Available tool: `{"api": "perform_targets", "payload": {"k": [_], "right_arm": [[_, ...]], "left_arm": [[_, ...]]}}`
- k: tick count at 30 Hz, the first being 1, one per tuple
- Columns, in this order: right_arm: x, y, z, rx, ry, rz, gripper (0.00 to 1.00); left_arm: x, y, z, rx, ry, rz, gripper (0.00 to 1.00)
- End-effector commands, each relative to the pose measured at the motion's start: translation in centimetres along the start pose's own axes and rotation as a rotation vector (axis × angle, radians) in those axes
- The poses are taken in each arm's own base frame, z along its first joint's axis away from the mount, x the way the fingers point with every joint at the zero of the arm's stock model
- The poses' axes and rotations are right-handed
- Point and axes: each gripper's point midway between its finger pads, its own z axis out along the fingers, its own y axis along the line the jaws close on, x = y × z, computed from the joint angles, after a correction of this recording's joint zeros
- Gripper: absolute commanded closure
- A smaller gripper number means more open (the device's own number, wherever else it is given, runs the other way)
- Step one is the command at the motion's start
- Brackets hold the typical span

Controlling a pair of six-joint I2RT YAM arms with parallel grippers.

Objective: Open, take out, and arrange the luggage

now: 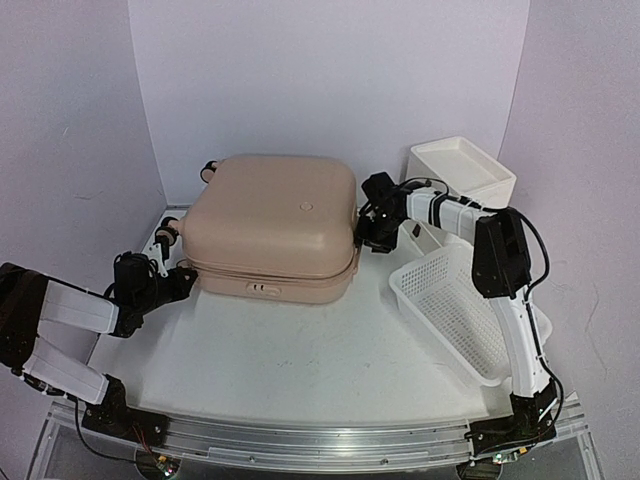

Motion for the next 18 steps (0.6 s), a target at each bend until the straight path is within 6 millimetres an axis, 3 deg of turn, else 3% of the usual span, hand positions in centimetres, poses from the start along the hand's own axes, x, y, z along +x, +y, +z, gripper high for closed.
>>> {"api": "perform_targets", "payload": {"k": [1,7,12,18], "right_arm": [[0.2,-0.2,1.9,0.026,-0.011,-0.014,0.57],[1.0,-1.8,3.4,0.087,0.0,-0.095,0.71],[0.6,-3.4,3.5,0.116,0.003,-0.138,0.99],[-0.2,-4.5,3.4,0.07,0.038,-0.218,1.0]], "left_arm": [[-4.1,-1.3,0.4,0.031,-0.12,0.021,1.0],[-4.8,0.3,0.6,-0.033,-0.143,-0.026,1.0],[-5.0,3.3,-0.2,-0.106,-0.167,-0.135,1.0],[-6.1,5.6,-1.8,-0.163,-0.199,-0.146,1.0]]}}
